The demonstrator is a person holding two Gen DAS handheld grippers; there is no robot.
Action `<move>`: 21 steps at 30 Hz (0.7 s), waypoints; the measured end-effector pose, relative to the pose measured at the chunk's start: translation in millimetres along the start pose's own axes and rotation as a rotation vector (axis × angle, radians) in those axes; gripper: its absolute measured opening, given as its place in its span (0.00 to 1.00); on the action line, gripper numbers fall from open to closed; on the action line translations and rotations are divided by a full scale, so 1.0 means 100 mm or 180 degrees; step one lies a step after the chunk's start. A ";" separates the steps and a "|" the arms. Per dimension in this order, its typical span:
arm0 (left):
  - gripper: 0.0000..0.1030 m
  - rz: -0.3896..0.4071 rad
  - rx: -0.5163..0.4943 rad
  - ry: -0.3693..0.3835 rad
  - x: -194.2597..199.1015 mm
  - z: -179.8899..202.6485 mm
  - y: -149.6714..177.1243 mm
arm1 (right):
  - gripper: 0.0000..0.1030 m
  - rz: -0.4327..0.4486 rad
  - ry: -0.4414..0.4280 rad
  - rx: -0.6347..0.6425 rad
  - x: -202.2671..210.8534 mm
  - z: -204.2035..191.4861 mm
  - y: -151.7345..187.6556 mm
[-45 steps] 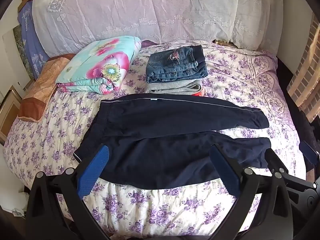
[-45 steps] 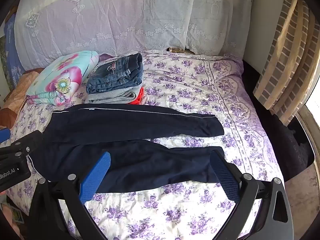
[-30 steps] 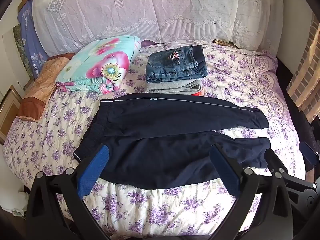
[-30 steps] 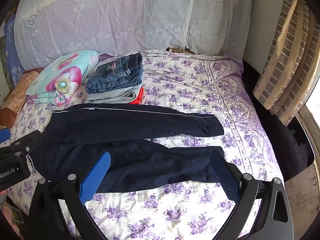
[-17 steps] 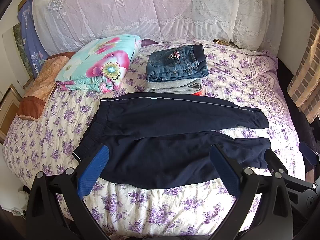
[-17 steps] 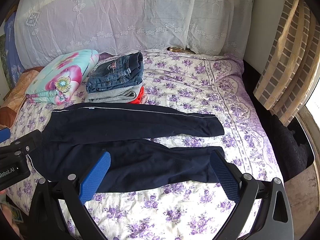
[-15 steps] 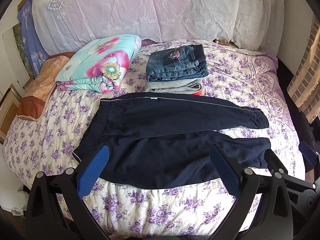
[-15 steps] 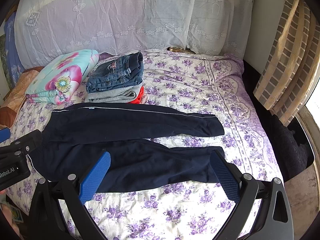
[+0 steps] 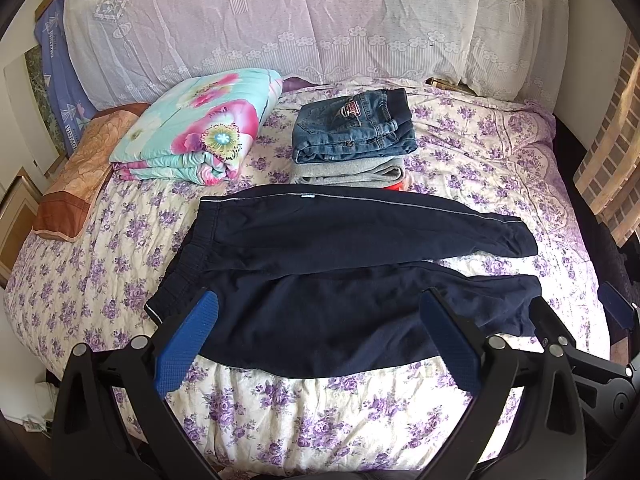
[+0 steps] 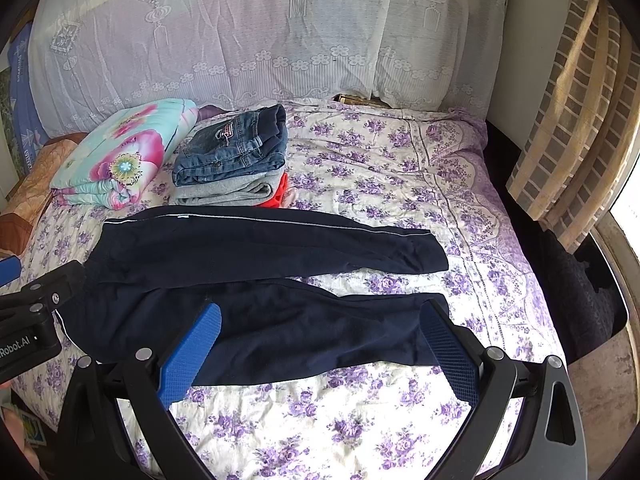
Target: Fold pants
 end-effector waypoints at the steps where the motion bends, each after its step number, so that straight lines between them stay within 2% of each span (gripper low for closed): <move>1: 0.95 0.0001 0.0002 -0.0002 0.00 0.00 0.00 | 0.97 0.0003 0.0000 0.0006 0.00 0.00 0.00; 21: 0.95 0.0002 0.0010 0.0008 0.01 0.00 0.02 | 0.97 0.0015 0.0010 0.0019 0.03 -0.02 -0.02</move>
Point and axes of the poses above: each gripper's, at about its wrist camera, not at the fingertips, and x roughly against the way its jaws point, z to its right, y to its underside, the point moved 1 cm from there along -x, roughly the way its jaws point, and after that the axes turned 6 degrees about -z, right-handed, at the moved point
